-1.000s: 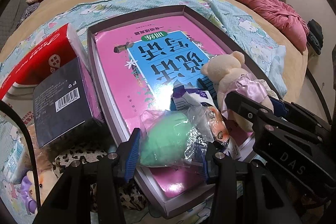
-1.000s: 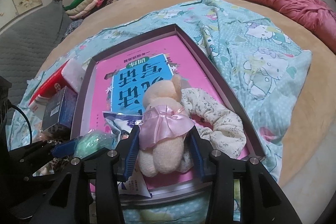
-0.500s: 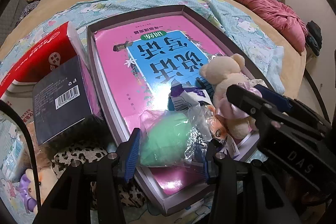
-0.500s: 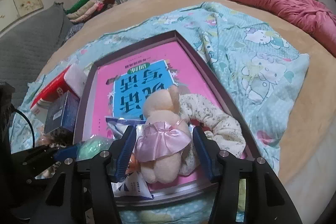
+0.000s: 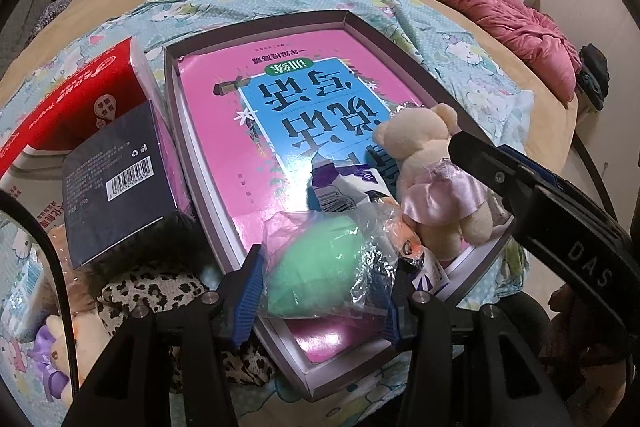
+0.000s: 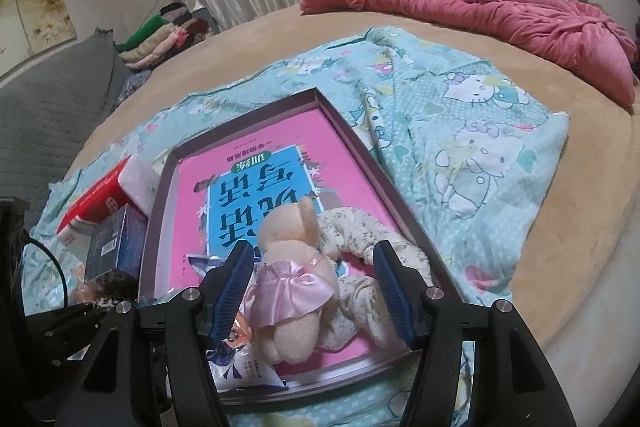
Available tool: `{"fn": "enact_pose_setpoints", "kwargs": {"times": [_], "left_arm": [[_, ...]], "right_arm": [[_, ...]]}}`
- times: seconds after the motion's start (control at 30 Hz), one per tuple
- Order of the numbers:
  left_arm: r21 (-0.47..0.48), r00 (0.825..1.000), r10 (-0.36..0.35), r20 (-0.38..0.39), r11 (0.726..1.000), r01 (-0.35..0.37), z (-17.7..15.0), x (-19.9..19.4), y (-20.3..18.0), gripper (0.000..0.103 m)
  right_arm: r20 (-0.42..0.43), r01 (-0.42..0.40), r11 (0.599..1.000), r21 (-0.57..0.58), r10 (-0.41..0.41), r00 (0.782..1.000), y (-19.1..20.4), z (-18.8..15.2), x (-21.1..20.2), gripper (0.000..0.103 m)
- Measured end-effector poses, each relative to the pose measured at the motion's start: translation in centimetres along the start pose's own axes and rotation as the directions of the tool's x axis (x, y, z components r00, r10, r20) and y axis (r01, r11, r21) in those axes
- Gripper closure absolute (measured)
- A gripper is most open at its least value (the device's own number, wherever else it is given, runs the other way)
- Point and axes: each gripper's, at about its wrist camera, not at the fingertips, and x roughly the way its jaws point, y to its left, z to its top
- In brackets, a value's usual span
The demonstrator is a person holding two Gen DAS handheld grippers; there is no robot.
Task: Organize soft objects
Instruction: 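Lower the teddy bear onto the pink book and open the right tool while the left holds the green bag, then open the left tool to release the bagged green sponge onto the pink book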
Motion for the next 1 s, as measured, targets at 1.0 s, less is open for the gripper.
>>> {"fn": "enact_pose_setpoints", "kwargs": {"times": [1.0], "left_arm": [[-0.010,0.996,0.009,0.087,1.000,-0.008,-0.6,-4.2,1.0,0.030]], "right_arm": [[0.031,0.014,1.000,-0.005,-0.014,0.999,0.1,0.0,-1.0,0.028]]}}
